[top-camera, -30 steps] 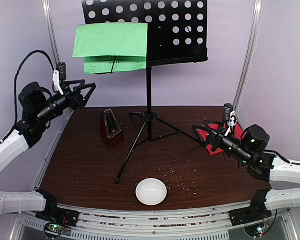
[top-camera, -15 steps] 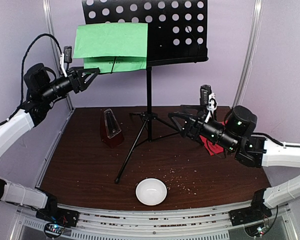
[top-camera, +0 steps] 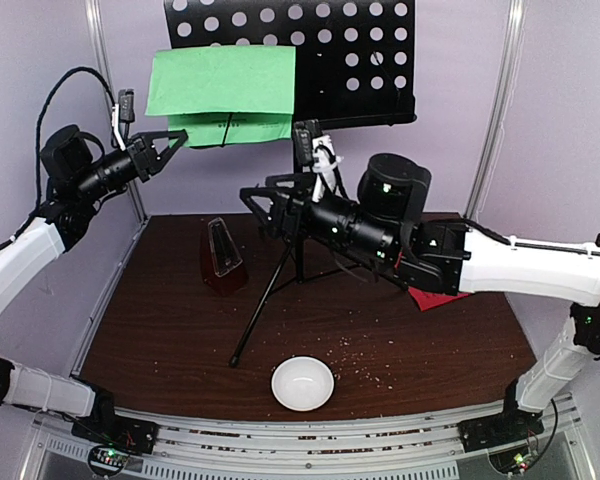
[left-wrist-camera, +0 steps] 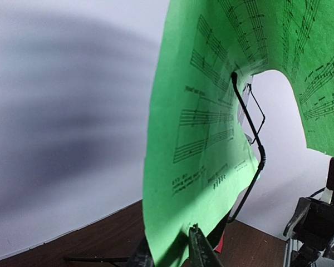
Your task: Pack up the instrument practice props
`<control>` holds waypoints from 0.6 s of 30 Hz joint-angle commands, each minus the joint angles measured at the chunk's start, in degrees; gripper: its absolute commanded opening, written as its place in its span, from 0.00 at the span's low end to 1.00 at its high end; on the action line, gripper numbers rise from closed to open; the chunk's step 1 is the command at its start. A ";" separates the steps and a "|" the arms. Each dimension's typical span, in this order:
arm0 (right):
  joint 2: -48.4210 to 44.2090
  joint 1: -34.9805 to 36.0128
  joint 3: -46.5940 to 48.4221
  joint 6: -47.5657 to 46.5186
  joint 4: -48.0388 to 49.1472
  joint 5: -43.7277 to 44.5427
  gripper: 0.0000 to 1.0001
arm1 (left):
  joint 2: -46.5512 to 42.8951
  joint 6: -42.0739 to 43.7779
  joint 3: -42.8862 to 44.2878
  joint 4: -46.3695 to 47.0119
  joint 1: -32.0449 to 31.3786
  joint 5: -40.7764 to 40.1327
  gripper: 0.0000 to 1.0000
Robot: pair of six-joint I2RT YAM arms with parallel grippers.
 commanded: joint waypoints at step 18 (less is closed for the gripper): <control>22.14 -0.81 44.30 1.81 -17.77 11.78 0.38 | -2.41 0.50 -0.08 5.57 0.45 8.77 0.00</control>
